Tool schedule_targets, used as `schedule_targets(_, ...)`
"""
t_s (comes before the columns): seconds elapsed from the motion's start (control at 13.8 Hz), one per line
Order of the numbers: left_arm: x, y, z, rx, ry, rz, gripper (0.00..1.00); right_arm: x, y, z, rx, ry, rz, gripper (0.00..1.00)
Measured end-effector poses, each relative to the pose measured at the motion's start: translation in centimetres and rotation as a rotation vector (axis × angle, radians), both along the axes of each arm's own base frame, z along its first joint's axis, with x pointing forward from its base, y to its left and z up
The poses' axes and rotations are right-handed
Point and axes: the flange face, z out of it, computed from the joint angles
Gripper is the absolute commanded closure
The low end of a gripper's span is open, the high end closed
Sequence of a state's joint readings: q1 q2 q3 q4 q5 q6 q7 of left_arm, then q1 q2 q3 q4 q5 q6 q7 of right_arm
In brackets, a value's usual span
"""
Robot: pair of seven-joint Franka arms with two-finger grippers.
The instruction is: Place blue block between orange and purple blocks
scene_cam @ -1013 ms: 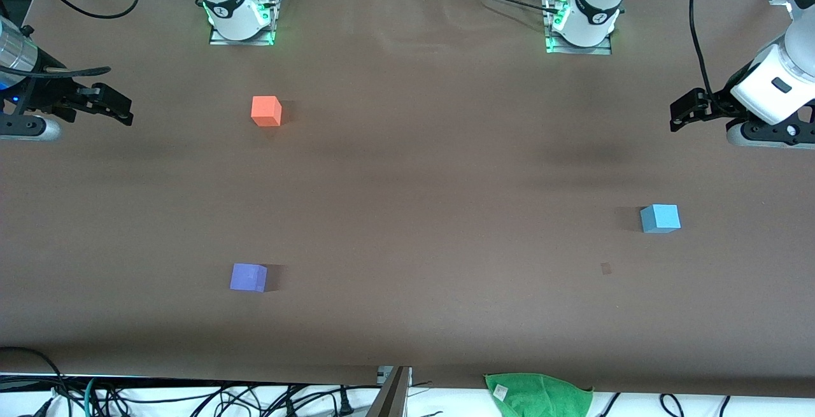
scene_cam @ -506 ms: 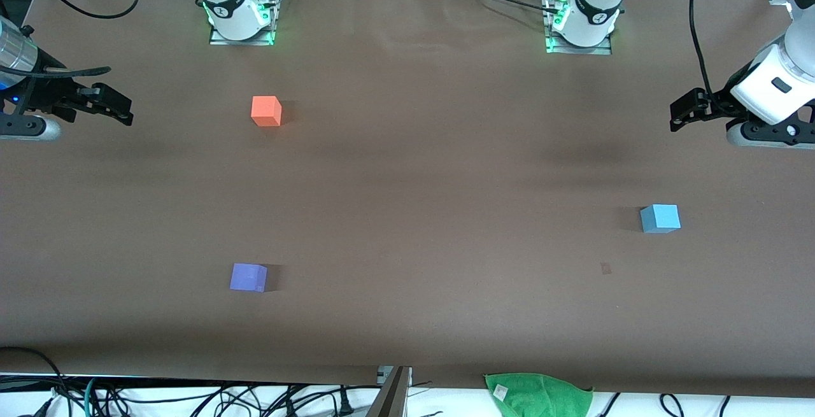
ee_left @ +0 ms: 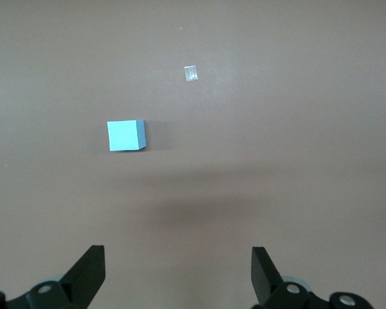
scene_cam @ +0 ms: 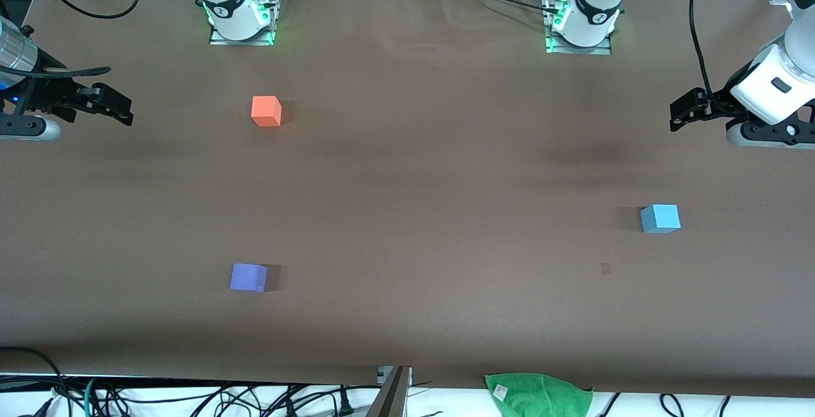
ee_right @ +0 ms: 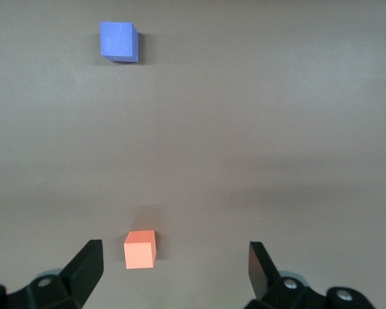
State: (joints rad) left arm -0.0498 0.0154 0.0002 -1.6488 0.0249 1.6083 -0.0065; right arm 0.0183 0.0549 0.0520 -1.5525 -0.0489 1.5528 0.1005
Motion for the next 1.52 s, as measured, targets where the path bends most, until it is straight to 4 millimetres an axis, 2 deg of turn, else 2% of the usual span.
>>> schedule_targets(0.65,0.1,0.0,-0.4,0.000,0.007,0.000,0.00,0.0,0.0,0.0,0.000,0.000,0.000,0.00)
schedule_targets(0.87,0.8,0.3,-1.8,0.003,0.033,0.006,0.00,0.0,0.0,0.0,0.000,0.000,0.000,0.00)
schedule_targets(1.08,3.0,1.3,-4.6,0.020,0.066,0.020,0.00,0.0,0.0,0.0,0.000,0.000,0.000,0.00)
schedule_targets(1.3,7.1,3.5,-8.9,0.094,0.099,-0.019,0.00,0.0,0.0,0.0,0.000,-0.001,-0.001,0.00)
schedule_targets(1.37,8.5,4.4,-10.5,0.104,0.111,-0.021,0.00,0.0,0.0,0.0,0.000,-0.001,-0.001,0.00)
schedule_targets(1.52,10.7,7.5,-13.8,0.106,0.099,-0.004,0.00,0.0,0.0,0.0,0.000,-0.001,-0.001,0.00)
